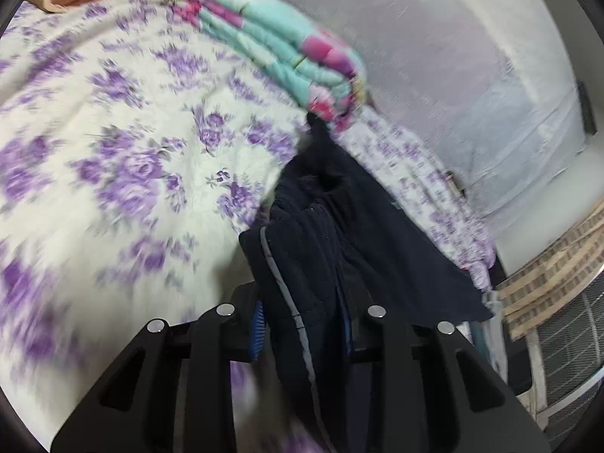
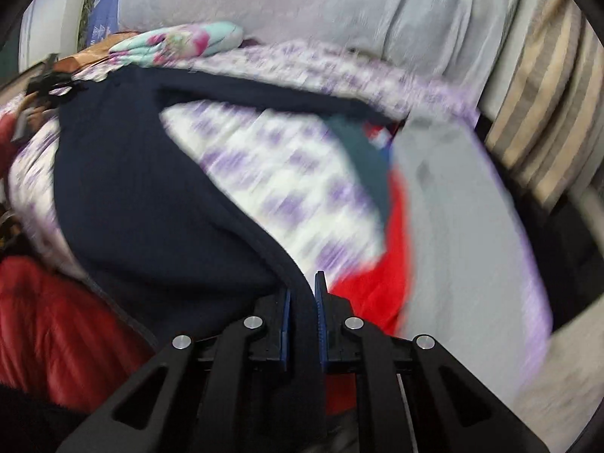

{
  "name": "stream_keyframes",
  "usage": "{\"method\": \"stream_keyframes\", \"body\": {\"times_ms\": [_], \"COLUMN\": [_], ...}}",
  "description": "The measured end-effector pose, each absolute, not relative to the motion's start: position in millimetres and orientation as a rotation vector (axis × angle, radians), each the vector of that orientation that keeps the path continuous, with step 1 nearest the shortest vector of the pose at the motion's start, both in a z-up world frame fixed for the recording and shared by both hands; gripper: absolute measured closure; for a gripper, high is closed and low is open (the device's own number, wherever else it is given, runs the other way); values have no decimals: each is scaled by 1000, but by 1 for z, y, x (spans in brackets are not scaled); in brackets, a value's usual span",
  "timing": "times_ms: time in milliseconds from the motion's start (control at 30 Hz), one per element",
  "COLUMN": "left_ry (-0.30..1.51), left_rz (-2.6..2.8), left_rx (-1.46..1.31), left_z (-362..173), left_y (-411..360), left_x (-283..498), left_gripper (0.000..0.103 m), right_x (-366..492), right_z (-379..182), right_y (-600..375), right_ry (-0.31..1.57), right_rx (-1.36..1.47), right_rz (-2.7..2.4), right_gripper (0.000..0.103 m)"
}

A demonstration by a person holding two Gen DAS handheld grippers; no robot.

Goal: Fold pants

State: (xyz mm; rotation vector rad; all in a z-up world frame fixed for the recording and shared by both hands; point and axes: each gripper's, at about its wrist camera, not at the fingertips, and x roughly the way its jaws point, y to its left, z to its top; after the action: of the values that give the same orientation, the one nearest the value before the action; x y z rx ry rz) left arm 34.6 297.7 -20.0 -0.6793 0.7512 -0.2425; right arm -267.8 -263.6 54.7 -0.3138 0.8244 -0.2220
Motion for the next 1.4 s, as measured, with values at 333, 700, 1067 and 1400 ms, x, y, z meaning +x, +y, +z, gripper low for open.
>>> {"method": "stream_keyframes", "body": {"times_ms": [333, 700, 1067, 1400], "left_ry": [786, 782, 825, 822], "left_rz": [-224, -252, -228, -269], "left_rx": [-747, -739, -762, -800], "left_z": [-48, -49, -42, -51], "left_y": [305, 307, 309, 329], "left_x": [-17, -18, -12, -55], "left_gripper": [72, 68, 72, 79], "right_x": [-114, -252, -229, -296], "right_z": [54, 49, 67, 37], "right_y": [-383, -343, -337, -392], "right_ry": [993, 809, 679, 807], "right_rx": [-204, 220, 142, 274], "right_rz": [-336, -161, -177, -329], "right_gripper": [36, 40, 93, 68]}}
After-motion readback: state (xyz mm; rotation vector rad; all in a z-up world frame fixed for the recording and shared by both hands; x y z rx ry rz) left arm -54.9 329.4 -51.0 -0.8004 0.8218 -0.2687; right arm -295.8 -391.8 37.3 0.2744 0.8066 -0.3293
